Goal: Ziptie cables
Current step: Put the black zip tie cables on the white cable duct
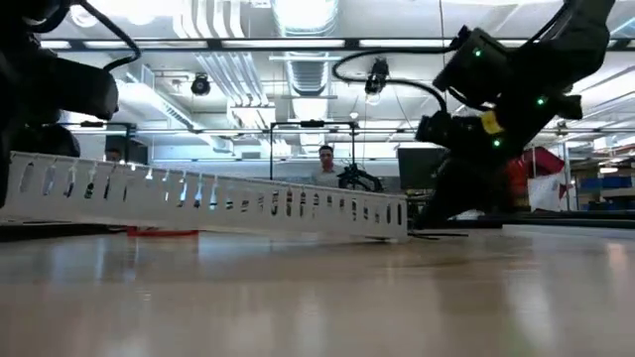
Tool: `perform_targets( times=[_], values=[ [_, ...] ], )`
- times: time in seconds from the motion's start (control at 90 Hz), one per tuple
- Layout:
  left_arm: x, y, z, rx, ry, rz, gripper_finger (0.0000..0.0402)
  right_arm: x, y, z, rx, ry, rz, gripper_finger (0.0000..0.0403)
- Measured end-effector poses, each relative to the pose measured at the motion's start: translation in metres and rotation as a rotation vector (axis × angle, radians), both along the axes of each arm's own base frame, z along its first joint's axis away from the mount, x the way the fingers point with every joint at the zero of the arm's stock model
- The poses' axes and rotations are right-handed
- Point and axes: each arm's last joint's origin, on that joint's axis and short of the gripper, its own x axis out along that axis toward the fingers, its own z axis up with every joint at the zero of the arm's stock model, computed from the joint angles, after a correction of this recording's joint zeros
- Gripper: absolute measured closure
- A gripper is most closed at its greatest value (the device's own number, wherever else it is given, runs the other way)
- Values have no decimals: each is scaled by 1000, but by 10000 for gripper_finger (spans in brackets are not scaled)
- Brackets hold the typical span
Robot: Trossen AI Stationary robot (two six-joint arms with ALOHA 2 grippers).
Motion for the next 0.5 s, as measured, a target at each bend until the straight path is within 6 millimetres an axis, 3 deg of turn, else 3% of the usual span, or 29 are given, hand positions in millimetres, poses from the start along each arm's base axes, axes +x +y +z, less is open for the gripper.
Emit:
perform_targets(
  times=[0.178, 0.322, 0.4, 0.5],
  values=[
    [-4, 0, -1, -5, 50, 27, 168, 1, -1, 10, -29, 53, 5, 319],
    [-4, -1, -1, -9, 49, 25, 154, 9, -4, 20, -26, -87, -43, 313],
    [-5, -1, -3, -7, 53, 24, 151, 15, -9, 19, 3, -167, -91, 299],
    [-5, -1, -4, -8, 58, 39, 153, 17, -19, 6, 18, -145, -145, 280]
  ],
)
